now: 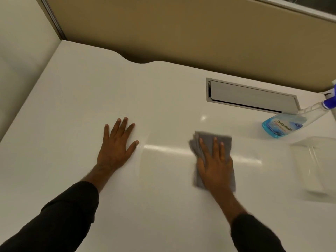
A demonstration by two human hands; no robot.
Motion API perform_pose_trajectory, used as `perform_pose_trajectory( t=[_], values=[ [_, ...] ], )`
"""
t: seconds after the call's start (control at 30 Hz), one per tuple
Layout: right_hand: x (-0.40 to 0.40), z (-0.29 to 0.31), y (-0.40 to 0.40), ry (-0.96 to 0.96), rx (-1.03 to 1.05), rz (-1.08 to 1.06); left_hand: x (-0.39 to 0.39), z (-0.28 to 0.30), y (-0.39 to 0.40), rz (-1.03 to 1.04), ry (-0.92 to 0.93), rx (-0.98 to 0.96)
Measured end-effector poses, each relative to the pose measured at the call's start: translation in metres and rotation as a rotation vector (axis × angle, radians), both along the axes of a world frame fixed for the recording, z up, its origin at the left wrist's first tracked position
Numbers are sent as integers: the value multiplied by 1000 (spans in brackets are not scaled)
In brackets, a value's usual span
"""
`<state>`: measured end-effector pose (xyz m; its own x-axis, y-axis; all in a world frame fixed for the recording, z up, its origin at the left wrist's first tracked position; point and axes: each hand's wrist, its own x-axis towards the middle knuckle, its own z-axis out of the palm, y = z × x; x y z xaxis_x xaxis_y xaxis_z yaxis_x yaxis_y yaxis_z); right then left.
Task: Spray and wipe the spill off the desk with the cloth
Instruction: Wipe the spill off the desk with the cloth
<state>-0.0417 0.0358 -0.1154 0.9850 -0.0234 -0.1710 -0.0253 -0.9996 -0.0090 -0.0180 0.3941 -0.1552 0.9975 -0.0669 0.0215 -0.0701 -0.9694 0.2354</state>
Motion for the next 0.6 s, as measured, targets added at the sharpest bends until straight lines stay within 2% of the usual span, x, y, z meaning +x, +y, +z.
perform_pose_trajectory(
  t=[0.13, 0.23, 0.33, 0.43, 0.6],
  values=[
    [-114, -10, 30, 44, 29, 238, 2, -3, 0, 14, -14, 6],
    [-138, -20, 96, 84, 51, 345, 2, -3, 0, 9, -19, 9],
    [-89, -21, 154, 7, 159, 331, 3, -3, 0, 8, -14, 5],
    [-15, -15, 171, -6, 205, 225, 3, 0, 0, -3, -5, 5],
    [58, -2, 105, 21, 127, 9, 2, 0, 0, -1, -9, -1]
  ],
)
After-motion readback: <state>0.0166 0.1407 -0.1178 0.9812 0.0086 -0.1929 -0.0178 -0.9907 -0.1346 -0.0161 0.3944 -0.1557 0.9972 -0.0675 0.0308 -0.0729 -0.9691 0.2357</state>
